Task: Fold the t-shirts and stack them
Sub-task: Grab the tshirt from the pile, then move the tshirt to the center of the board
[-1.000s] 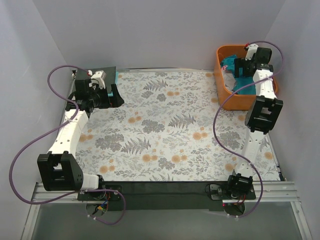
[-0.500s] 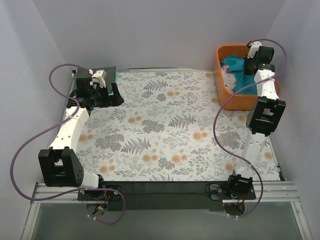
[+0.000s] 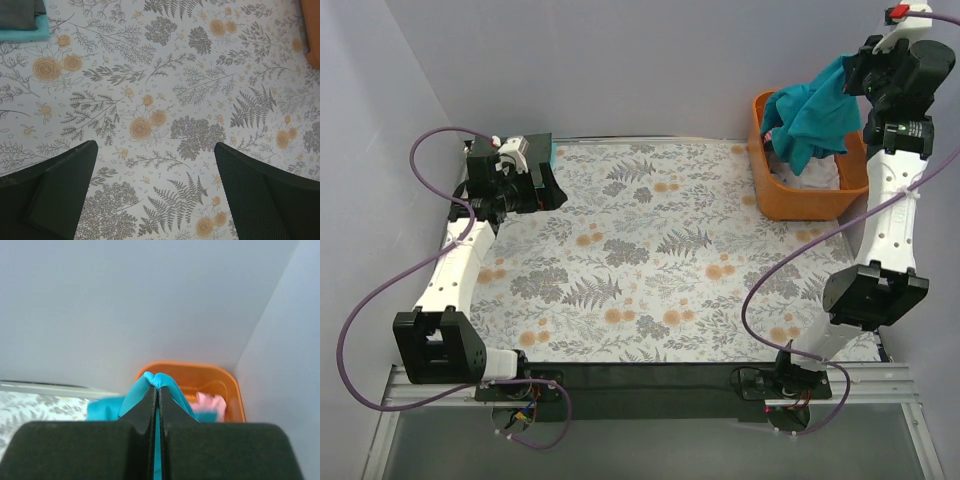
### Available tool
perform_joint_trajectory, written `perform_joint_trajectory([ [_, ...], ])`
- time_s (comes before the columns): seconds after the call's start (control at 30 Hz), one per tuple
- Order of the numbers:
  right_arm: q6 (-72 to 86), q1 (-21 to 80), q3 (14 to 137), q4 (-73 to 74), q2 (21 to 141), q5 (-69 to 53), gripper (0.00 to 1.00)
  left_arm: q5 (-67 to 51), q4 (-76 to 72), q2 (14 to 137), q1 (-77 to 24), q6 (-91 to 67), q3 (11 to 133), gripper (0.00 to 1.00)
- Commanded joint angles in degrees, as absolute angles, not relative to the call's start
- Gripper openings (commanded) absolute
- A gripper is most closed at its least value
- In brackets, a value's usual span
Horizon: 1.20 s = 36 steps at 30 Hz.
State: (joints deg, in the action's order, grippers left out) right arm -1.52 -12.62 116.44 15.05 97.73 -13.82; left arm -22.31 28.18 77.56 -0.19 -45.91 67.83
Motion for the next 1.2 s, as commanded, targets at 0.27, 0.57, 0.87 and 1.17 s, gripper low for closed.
perform_joint_trajectory([
  [0.27,10.4,-11.3,118.5,-0.2,86.1,-32.2,0.01,-22.1,27.7,73.2,-0.1,-49.0,69.2,0.98],
  [0.57,15.0,-2.3,123.7,-11.2,82.1,-33.0,0.01,-21.2,27.5,71.1,-0.1,-49.8,70.0,0.98],
  [0.87,17.5,12.7,108.5,-11.7,77.3,-35.1,0.01,-21.0,27.4,69.3,-0.1,-50.0,70.1,0.98],
  [1.17,-2.3,15.0,66.4,4.5,71.6,-34.3,0.61,-34.7,30.6,68.1,-0.1,-38.6,66.1,0.98],
])
